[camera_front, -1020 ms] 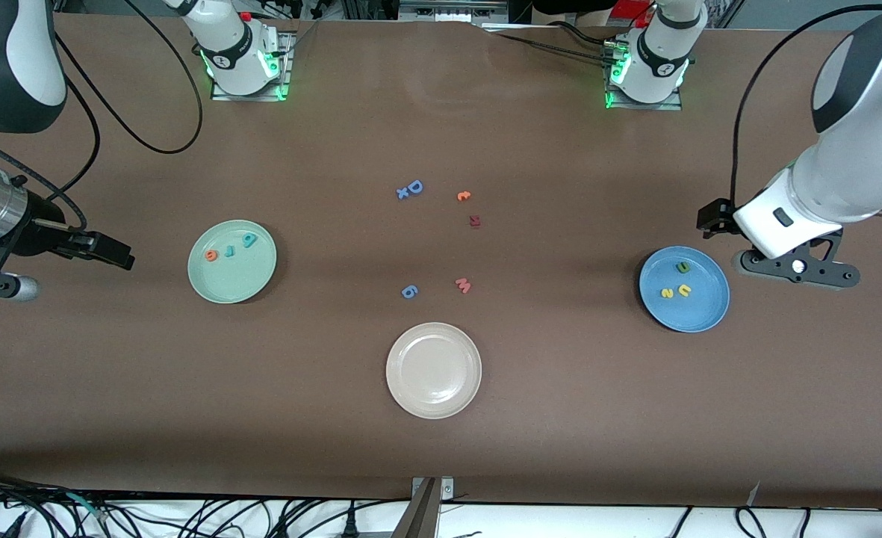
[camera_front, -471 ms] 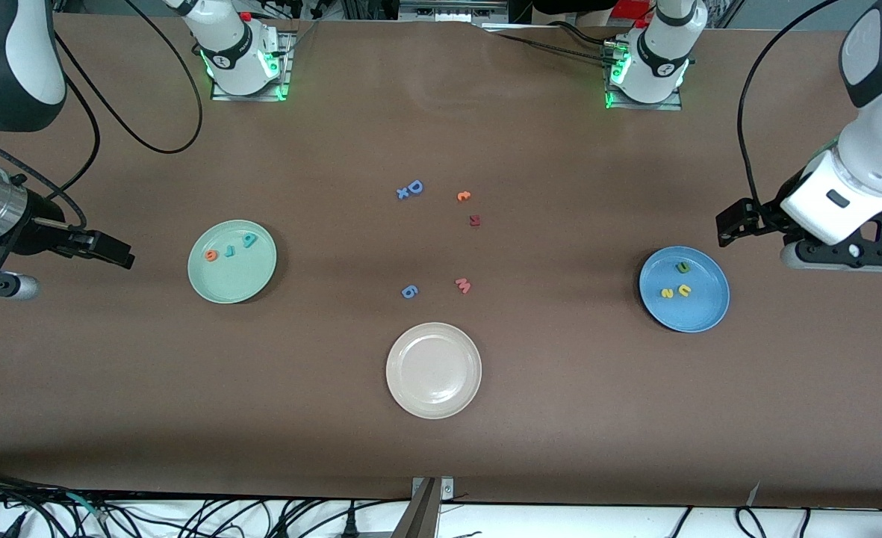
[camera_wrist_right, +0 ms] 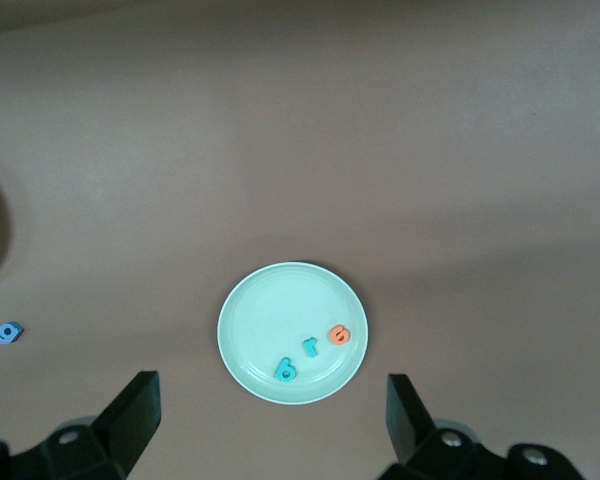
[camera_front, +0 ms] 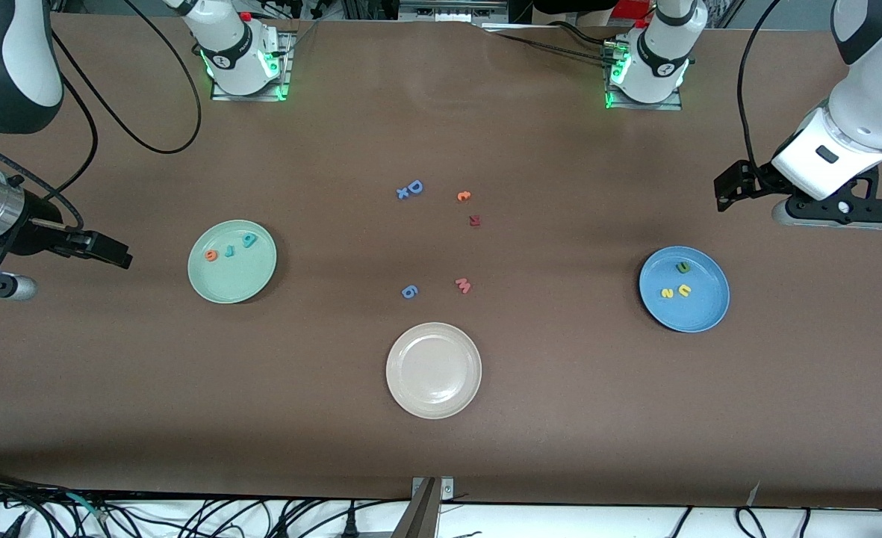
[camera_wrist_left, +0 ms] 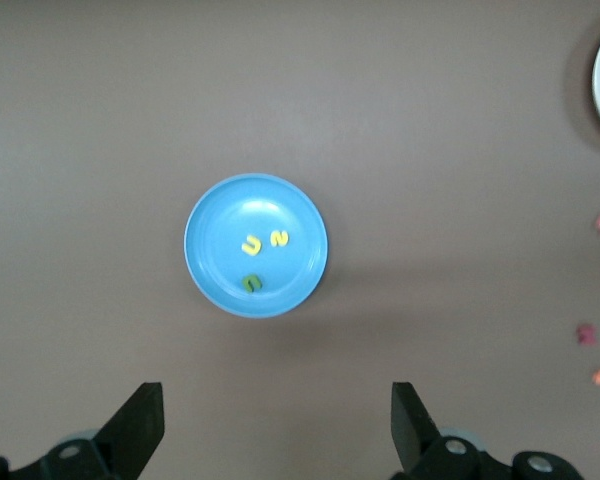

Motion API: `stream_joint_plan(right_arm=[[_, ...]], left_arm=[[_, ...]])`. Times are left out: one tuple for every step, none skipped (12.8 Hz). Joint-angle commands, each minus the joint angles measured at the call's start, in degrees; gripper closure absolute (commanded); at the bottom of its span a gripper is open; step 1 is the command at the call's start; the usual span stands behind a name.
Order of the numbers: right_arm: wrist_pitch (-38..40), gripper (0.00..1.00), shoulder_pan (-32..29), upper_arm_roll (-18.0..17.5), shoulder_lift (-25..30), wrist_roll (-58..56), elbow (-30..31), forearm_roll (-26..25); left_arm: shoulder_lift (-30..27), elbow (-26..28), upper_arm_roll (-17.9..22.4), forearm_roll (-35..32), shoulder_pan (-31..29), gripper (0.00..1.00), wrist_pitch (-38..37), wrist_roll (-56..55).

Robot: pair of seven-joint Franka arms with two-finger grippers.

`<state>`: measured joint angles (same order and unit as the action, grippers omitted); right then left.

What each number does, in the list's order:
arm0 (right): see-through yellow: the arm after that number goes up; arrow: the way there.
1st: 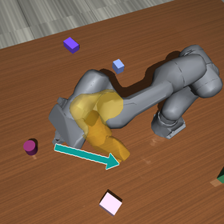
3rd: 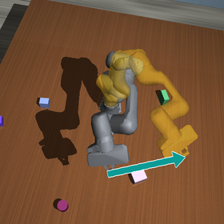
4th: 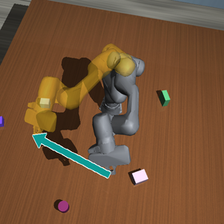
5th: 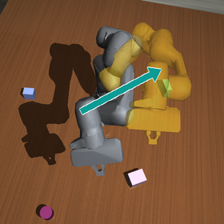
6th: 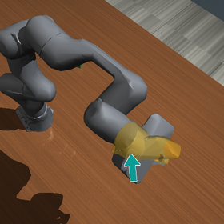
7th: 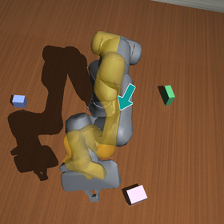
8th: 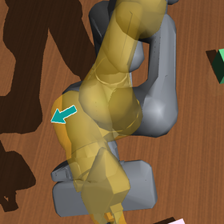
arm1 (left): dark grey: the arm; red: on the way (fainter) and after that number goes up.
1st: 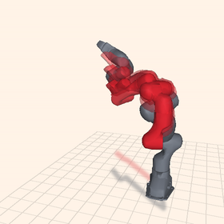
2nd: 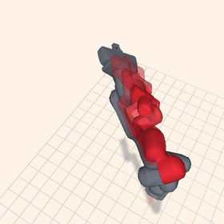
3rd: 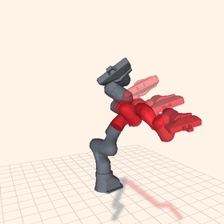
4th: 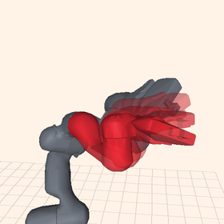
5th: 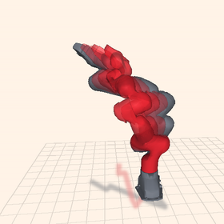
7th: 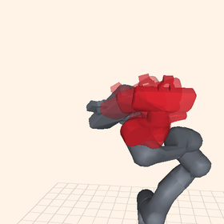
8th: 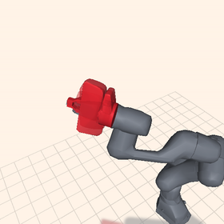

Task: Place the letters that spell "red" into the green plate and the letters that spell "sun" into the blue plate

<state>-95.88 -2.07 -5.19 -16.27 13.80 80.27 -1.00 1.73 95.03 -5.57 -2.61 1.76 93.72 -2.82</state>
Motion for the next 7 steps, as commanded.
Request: stream_joint_plan(right_arm=[[0.43, 0.0, -0.39, 0.35, 0.36, -0.88, 0.24, 0.21], [0.43, 0.0, -0.39, 0.35, 0.36, -0.88, 0.24, 0.21], [0.43, 0.0, -0.39, 0.35, 0.36, -0.97, 0.24, 0.21], [0.43, 0.0, -0.39, 0.35, 0.36, -0.97, 0.24, 0.21], [0.43, 0.0, -0.39, 0.35, 0.36, -0.97, 0.24, 0.21], [0.43, 0.0, -0.39, 0.35, 0.36, -0.97, 0.24, 0.21], [0.43, 0.0, -0.39, 0.35, 0.36, -0.97, 0.24, 0.21]], left_arm=[[-1.03, 0.42, 0.47, 3.21, 0.0, 0.0, -1.26, 2.3], [-1.03, 0.33, 0.56, 5.4, 0.0, 0.0, -1.26, 1.51], [-0.77, -0.54, 0.74, 6.2, -0.09, 0.0, -1.26, 1.07], [-0.68, -0.46, 0.74, 6.3, -0.26, 0.0, -1.26, 0.98], [-0.24, -0.72, 0.82, 6.3, -0.26, 0.0, -1.17, 0.89], [-0.07, -1.16, 0.82, 6.13, -0.26, 0.0, -0.82, 0.63], [0.11, -1.34, 0.82, 5.69, -0.26, 0.0, -0.82, 0.54]])
